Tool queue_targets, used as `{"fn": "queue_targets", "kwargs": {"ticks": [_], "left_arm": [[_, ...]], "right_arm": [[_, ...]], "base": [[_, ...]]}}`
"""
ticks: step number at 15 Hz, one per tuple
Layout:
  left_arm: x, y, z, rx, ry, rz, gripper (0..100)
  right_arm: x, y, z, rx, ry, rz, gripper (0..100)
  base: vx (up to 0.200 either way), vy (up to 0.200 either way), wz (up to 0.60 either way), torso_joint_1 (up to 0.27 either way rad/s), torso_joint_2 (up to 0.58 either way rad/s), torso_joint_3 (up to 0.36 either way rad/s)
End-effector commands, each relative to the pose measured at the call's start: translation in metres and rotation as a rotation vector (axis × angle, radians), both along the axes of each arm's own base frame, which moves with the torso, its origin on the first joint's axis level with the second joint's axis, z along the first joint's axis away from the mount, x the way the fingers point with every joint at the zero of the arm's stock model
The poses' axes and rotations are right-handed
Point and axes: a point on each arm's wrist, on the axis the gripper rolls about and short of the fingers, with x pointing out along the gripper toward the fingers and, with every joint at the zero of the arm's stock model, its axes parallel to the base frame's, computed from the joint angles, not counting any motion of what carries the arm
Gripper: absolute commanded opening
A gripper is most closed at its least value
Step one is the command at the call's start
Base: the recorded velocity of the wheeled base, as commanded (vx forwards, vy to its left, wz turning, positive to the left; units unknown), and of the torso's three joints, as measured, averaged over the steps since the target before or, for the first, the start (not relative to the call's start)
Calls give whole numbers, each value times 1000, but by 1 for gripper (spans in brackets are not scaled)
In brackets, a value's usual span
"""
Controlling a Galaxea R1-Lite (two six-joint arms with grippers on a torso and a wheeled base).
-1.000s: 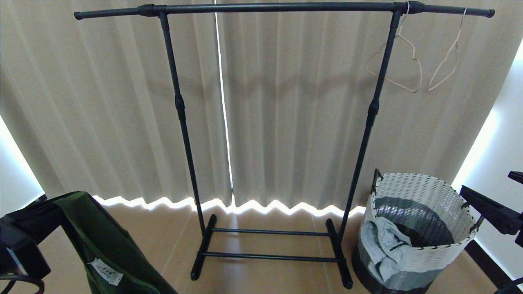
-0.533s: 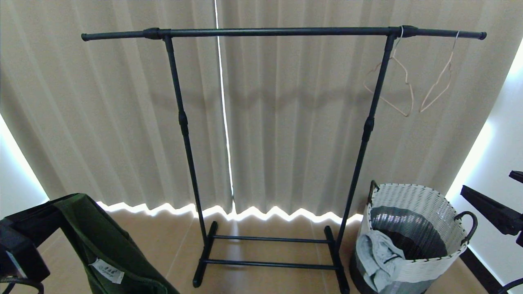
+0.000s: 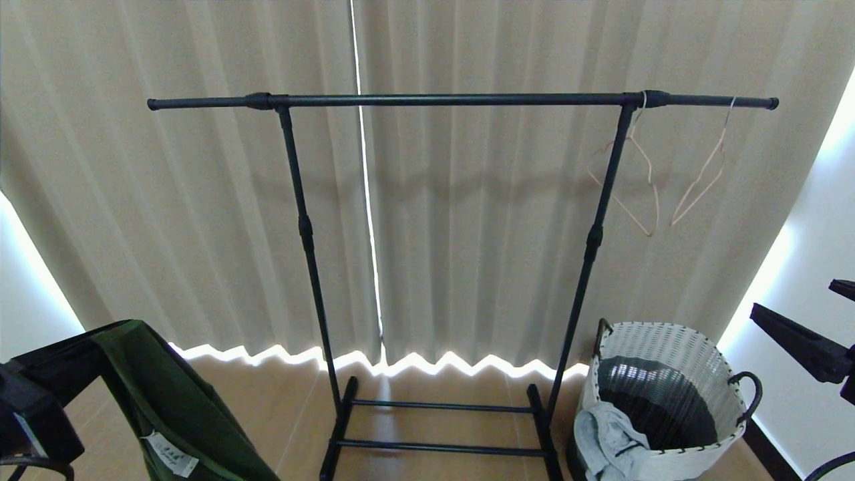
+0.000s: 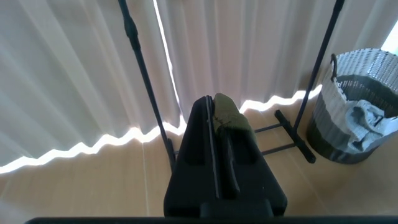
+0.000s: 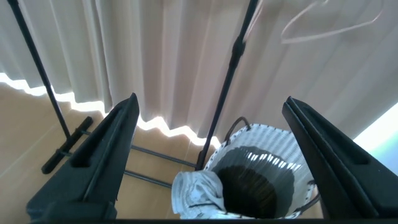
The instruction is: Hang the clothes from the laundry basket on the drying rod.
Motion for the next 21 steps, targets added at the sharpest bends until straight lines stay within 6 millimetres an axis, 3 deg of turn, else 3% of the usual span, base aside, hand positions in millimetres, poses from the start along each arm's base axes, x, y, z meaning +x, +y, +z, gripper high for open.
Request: {"fn": "queue_targets", "kwargs": {"ticks": [1, 11, 21], "left_arm": [[0, 0, -2, 1, 5, 2, 0], [-13, 2, -1, -4, -43, -5, 0], [-16, 3, 2, -8, -63, -8, 0]], "right_arm": [[0, 0, -6, -3, 23, 1, 100], [-1, 0, -11, -4, 49, 0, 100], [2, 0, -13, -4, 64, 0, 100]], "base": [[0, 0, 0, 183, -491, -290], [0, 0, 0, 207, -485, -280], [0, 0, 0, 13, -27, -16]]}}
